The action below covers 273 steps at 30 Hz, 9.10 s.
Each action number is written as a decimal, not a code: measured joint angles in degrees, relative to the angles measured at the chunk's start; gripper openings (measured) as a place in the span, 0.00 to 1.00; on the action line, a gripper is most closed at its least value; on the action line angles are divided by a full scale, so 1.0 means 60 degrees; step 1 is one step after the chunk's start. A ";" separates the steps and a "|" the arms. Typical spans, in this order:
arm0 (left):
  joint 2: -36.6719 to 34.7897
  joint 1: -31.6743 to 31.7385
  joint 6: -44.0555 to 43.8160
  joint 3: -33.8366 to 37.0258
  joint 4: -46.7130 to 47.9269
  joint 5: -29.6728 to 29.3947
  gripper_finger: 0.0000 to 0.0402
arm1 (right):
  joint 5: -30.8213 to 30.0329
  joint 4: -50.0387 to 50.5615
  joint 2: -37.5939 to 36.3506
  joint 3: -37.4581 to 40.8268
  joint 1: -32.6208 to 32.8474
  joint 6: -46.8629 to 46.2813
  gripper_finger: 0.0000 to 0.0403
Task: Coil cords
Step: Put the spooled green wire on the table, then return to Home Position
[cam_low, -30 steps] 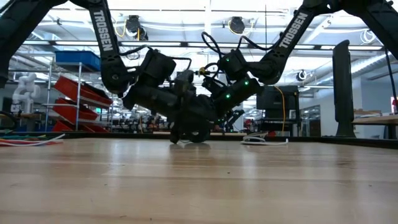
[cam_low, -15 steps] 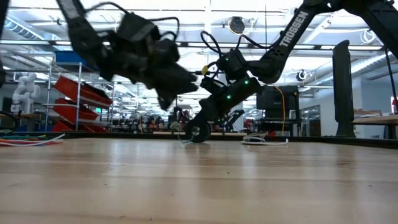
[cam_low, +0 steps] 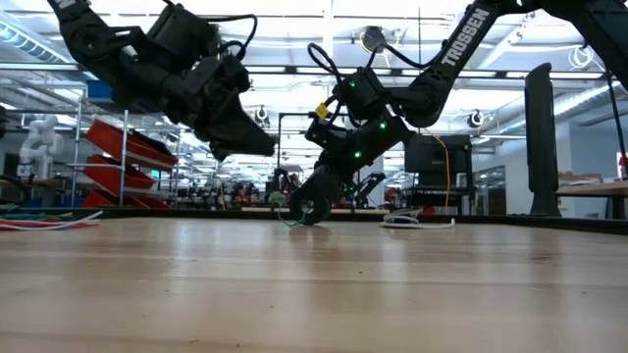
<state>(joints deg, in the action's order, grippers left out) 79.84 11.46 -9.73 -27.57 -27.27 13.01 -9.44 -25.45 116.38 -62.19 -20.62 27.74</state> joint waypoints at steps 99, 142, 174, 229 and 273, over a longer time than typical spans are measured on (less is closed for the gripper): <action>-0.8275 0.3090 0.2145 0.4521 -0.1973 0.0259 0.27 | 0.1823 -0.1842 -1.5957 0.9722 -0.1447 -0.2804 0.43; -1.3301 0.3716 0.1440 0.4524 0.3608 0.0530 0.27 | 0.1846 0.3441 -1.9369 1.0236 -0.1296 -0.4018 0.38; -1.3287 0.3716 0.1438 0.4528 0.3631 0.0515 0.27 | 0.1838 0.3491 -1.9311 1.0236 -0.1298 -0.5015 0.37; -1.3287 0.3716 0.1438 0.4528 0.3636 0.0504 0.27 | 0.1838 0.3497 -1.9314 1.0236 -0.1296 -0.5015 0.37; -1.3287 0.3716 0.1438 0.4528 0.3636 0.0504 0.27 | 0.1837 0.3497 -1.9312 1.0236 -0.1297 -0.5012 0.37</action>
<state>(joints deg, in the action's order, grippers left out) 0.12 33.76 -1.10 -0.40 -5.45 16.03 1.58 -4.47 0.50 -0.78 -28.41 -2.34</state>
